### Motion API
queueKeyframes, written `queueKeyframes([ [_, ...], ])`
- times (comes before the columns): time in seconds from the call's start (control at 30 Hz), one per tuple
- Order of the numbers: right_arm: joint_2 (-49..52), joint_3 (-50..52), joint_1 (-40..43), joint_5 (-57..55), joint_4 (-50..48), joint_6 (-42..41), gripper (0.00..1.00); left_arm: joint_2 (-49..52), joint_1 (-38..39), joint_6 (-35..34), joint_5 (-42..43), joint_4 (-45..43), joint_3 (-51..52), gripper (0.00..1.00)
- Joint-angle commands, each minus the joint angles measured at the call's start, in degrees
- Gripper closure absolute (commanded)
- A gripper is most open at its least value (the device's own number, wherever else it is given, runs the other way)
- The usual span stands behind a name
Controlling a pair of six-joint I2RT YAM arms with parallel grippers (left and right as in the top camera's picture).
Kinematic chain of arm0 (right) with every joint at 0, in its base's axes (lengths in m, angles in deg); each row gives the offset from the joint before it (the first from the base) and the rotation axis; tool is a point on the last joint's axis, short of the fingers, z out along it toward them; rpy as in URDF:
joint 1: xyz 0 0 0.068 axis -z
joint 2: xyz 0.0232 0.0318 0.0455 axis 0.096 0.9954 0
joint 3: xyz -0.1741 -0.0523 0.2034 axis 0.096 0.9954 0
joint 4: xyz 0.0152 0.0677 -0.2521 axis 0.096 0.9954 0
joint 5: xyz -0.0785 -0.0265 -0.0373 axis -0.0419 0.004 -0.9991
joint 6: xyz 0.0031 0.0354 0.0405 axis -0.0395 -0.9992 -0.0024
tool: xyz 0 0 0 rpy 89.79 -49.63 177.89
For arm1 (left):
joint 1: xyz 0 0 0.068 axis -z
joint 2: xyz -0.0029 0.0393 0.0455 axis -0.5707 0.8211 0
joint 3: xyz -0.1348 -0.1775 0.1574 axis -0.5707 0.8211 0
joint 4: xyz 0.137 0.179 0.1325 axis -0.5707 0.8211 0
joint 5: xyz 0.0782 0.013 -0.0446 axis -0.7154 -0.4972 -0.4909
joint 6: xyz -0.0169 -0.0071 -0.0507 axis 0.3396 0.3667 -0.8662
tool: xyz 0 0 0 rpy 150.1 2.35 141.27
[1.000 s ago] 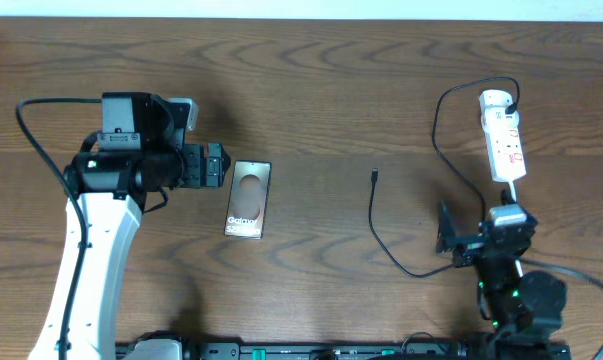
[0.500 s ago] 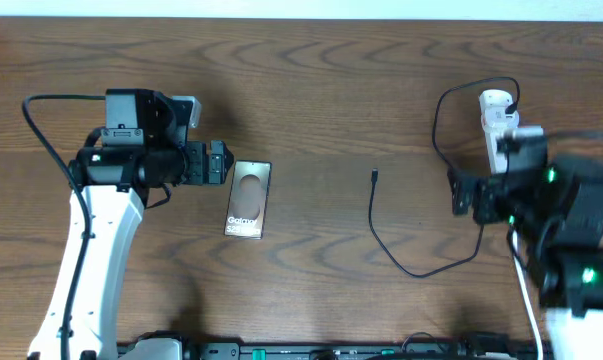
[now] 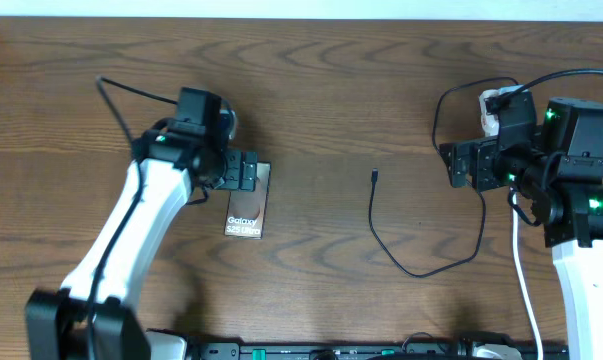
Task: Plug charger to phone and switch on socket
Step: 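Move the left gripper over the silver phone and lower it, then close the left gripper on the phone's top edge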
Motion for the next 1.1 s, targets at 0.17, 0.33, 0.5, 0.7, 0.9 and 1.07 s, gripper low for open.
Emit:
queueKeyframes([
  [0.17,0.22,-1.27,-0.20,3.06,0.04,1.27,0.01,7.21,2.56,-4.61,-3.28,-0.63,-0.96,0.01],
  [0.33,0.76,-1.27,-0.20,3.04,0.07,1.27,0.01,10.58,4.33,-8.20,-3.63,-0.55,-0.96,0.01],
  [0.5,1.97,-1.27,-0.20,3.06,0.13,1.25,0.01,12.39,6.05,-8.26,-3.65,-0.57,-0.94,0.01],
  [0.7,3.21,-1.27,-0.20,3.06,0.79,1.22,0.01,14.84,7.15,-10.51,-6.86,-0.52,-0.92,0.01],
  [0.9,3.41,-1.27,-0.20,3.06,1.33,1.25,0.01,17.20,7.19,-10.49,-6.82,-1.03,-0.92,0.01],
  [1.07,3.41,-1.27,-0.20,3.06,1.53,1.25,0.01,19.12,8.07,-10.47,-6.80,-1.84,-0.92,0.01],
])
